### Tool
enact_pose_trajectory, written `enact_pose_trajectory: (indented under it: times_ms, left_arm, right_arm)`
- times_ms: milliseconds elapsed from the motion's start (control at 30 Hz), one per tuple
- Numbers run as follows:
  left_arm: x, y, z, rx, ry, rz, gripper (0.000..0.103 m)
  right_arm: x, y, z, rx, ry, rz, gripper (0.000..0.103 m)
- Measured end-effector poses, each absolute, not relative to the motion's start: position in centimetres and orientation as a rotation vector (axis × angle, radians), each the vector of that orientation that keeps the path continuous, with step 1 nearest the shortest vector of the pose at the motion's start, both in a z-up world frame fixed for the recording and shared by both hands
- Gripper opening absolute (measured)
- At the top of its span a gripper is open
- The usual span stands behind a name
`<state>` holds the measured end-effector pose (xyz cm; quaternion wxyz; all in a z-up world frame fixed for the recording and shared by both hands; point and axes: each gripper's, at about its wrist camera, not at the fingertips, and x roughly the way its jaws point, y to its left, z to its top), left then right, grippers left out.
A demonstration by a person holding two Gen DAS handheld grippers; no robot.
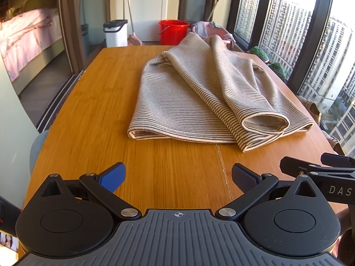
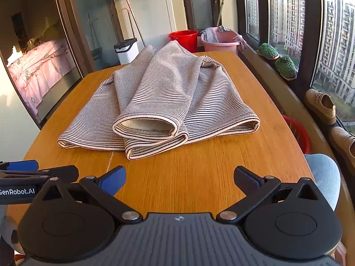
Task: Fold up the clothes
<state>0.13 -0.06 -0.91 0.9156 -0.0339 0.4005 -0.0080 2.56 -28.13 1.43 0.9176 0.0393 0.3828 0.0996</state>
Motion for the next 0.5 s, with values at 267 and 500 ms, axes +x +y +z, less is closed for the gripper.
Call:
enact_pose_trajectory:
  times_ms: [267,500]
  left_arm:
    - [0.27,0.17,-0.97,-0.074,0.827,-0.016,0.103]
    - [0.26,0.18,-1.04,-0.075,0.828,-0.015,0.103]
  right_arm:
    - [2.51,-28.18,1.47,0.081,0.787,0.202,0.103]
    - [2.59,-28.15,1.35,0.079,0.792,0.2,0.103]
